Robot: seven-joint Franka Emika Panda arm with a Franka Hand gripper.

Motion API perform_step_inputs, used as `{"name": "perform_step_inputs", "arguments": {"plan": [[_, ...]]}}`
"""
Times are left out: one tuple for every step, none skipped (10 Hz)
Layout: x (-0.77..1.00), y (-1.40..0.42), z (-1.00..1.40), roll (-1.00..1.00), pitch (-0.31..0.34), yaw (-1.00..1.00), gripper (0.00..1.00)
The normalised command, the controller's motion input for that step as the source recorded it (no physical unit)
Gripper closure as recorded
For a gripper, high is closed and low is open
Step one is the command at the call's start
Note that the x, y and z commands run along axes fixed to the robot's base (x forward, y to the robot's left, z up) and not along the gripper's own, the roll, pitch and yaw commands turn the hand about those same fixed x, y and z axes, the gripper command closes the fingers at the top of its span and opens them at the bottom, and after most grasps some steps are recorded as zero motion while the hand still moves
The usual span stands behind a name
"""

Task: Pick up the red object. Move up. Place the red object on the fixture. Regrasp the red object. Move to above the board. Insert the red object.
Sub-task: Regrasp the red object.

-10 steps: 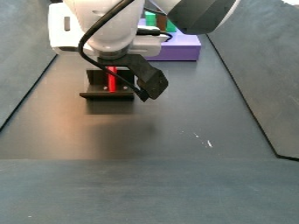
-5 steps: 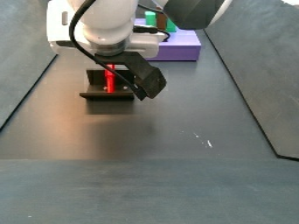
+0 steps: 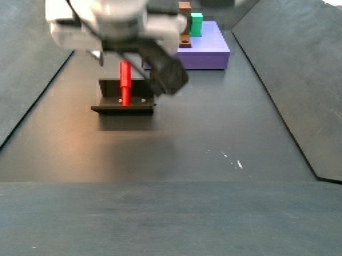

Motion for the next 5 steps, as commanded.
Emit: {"name": "perform_step_inputs", "arguments": {"plan": [[0.0, -0.12, 0.23, 1.0, 0.0, 0.11, 0.0], [0.05, -0.08, 0.16, 1.0, 0.0, 0.15, 0.0], [0.07, -0.06, 0.13, 1.0, 0.0, 0.17, 0.0], [0.07, -0.02, 0.05, 1.0, 0.0, 0.15, 0.0], [0.06, 0.0, 0.01, 1.0, 0.031, 0.09, 0.0]]}}
